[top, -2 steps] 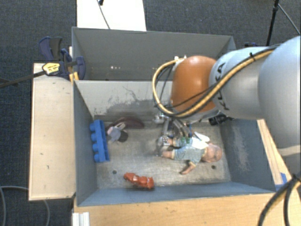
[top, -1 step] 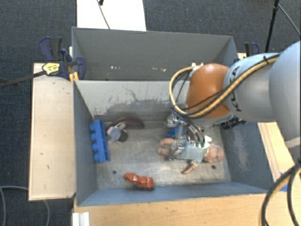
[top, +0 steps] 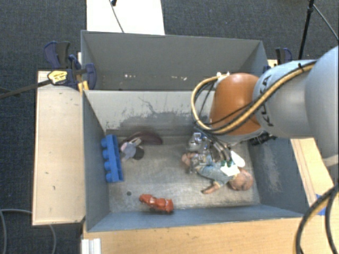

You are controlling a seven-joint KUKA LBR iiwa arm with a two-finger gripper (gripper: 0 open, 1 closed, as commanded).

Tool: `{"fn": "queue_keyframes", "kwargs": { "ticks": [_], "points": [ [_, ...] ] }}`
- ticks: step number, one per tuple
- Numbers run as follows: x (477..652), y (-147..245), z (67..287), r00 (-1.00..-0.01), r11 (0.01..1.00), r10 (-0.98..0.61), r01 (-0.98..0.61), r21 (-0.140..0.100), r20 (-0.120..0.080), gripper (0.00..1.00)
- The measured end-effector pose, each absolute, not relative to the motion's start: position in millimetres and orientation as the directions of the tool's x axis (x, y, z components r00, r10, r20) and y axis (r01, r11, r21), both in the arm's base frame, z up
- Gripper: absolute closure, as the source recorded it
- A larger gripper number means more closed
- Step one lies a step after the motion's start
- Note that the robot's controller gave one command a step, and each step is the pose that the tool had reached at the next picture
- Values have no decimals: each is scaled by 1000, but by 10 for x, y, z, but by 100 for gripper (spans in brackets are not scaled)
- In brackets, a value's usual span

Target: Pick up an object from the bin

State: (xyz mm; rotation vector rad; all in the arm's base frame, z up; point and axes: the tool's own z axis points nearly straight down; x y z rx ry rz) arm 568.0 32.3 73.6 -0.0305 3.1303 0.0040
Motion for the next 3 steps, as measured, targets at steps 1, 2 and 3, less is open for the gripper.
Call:
{"fn": "queue_keyframes", "kwargs": {
  "ticks": [1,2,3],
  "points": [
    [5680,323,736,-1000,1000,-19,-19,3,-11,100],
    [5668,323,759,-1000,1000,-18,-18,2,-7,100],
    [5657,321,895,-1000,1000,-18,-18,1,2,100]
  ]
}}
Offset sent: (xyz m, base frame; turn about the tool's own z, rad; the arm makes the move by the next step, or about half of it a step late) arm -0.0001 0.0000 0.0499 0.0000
